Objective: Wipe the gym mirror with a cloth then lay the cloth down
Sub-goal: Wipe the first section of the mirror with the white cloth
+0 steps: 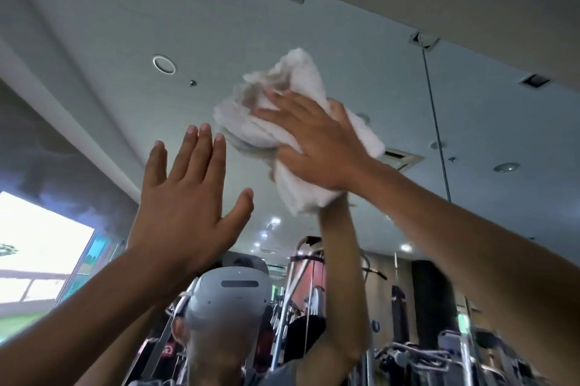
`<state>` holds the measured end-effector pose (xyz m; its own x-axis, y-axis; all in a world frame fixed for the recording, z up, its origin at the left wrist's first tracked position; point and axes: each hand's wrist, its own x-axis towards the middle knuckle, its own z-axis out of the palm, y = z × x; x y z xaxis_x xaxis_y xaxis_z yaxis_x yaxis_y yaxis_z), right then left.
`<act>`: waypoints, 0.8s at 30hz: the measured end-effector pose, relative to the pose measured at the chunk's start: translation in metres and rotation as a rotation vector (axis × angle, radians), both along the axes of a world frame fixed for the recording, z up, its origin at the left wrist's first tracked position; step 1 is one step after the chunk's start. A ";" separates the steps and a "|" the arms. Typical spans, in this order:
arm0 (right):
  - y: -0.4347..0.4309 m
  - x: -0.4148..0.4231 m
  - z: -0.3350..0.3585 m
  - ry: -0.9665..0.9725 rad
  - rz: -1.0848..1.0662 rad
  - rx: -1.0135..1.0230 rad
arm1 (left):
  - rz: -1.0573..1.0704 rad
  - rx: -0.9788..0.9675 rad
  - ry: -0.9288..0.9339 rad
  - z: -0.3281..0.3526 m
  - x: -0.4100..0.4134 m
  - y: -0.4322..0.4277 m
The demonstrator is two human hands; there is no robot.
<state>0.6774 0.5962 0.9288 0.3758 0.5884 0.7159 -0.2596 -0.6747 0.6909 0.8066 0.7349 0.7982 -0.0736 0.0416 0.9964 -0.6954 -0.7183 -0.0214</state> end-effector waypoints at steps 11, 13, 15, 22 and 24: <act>0.000 0.012 0.038 -0.341 0.003 0.365 | 0.092 0.229 -0.123 0.005 -0.016 -0.003; -0.019 -0.009 0.019 -0.117 -0.012 0.118 | 0.056 0.177 -0.045 0.007 -0.029 -0.013; -0.052 -0.036 0.019 -0.024 -0.048 -0.017 | 0.013 0.117 0.012 0.010 -0.045 -0.031; -0.078 -0.038 0.062 -0.477 -0.047 0.554 | -0.148 0.074 -0.099 0.033 -0.102 -0.108; -0.070 -0.032 0.045 -0.385 -0.034 0.445 | -0.259 0.004 -0.028 0.034 -0.109 -0.118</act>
